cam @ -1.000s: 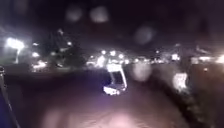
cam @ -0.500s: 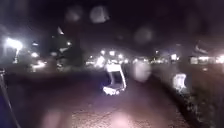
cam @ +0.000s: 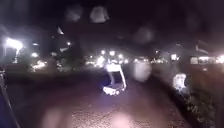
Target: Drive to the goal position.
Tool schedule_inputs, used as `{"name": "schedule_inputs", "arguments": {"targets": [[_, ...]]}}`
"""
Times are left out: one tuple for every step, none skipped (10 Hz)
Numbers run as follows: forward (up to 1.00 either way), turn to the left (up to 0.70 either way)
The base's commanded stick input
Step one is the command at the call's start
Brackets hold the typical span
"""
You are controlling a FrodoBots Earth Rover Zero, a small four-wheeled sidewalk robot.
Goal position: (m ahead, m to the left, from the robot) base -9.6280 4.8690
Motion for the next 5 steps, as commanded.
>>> {"name": "schedule_inputs", "arguments": {"targets": [[0.00, 0.50], [0.00, 0.50], [0.00, 0.50], [0.00, 0.50], [0.00, 0.50]]}}
